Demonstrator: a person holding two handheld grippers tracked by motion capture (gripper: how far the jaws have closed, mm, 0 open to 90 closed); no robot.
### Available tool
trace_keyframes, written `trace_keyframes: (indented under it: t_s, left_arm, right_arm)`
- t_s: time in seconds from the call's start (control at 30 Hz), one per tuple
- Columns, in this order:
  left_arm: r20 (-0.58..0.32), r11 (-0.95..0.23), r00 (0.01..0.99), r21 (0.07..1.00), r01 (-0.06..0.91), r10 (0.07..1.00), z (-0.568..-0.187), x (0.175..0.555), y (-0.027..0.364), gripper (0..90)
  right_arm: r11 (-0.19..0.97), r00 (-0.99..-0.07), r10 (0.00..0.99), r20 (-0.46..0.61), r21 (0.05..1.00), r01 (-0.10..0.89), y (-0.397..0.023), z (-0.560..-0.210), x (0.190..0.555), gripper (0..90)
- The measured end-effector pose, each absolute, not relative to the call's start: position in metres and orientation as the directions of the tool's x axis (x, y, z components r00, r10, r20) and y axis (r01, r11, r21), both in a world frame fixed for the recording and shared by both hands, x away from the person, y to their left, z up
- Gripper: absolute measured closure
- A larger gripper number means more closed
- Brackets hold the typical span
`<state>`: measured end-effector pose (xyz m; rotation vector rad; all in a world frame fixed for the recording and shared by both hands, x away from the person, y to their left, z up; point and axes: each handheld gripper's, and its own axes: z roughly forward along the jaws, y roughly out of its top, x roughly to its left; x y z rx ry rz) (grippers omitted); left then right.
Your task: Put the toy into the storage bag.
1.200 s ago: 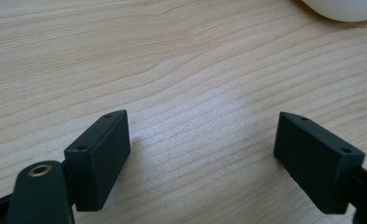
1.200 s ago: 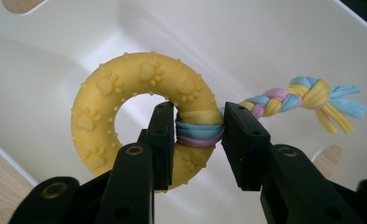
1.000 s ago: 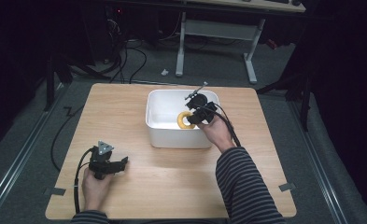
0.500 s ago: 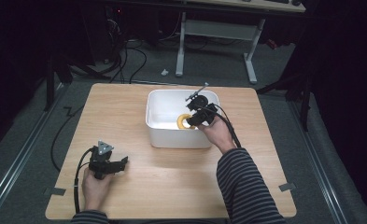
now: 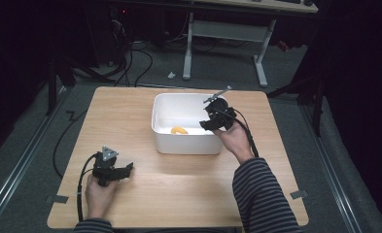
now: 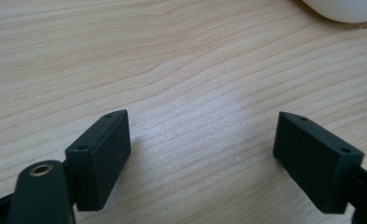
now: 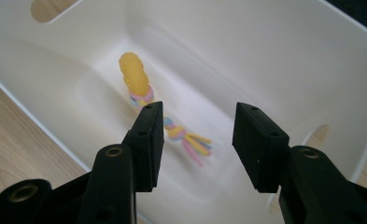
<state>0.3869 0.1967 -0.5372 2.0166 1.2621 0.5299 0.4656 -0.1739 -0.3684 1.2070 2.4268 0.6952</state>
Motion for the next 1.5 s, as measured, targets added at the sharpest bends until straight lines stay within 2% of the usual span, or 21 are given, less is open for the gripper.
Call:
trace_keyframes:
  t_s: [0.3, 0.57, 1.0, 1.5]
  left_arm:
    - [-0.016, -0.291, 0.444, 0.733, 0.614, 0.896, -0.537, 0.387, 0.197, 19.3]
    - [-0.016, -0.292, 0.445, 0.733, 0.614, 0.896, -0.537, 0.387, 0.197, 19.3]
    - [-0.016, -0.291, 0.444, 0.733, 0.614, 0.896, -0.537, 0.387, 0.197, 19.3]
    - [-0.015, -0.293, 0.446, 0.733, 0.614, 0.895, -0.537, 0.386, 0.196, 19.3]
  right_arm:
    - [0.415, -0.514, 0.857, -0.04, 0.646, 0.641, -0.215, -0.357, 0.453, 53.3]
    - [0.372, -0.472, 0.881, -0.036, 0.67, 0.642, -0.244, -0.354, 0.445, 53.3]
    - [0.261, -0.408, 0.913, 0.026, 0.731, 0.631, -0.287, -0.346, 0.424, 52.4]
    - [0.211, -0.364, 0.931, 0.036, 0.758, 0.617, -0.322, -0.349, 0.395, 51.3]
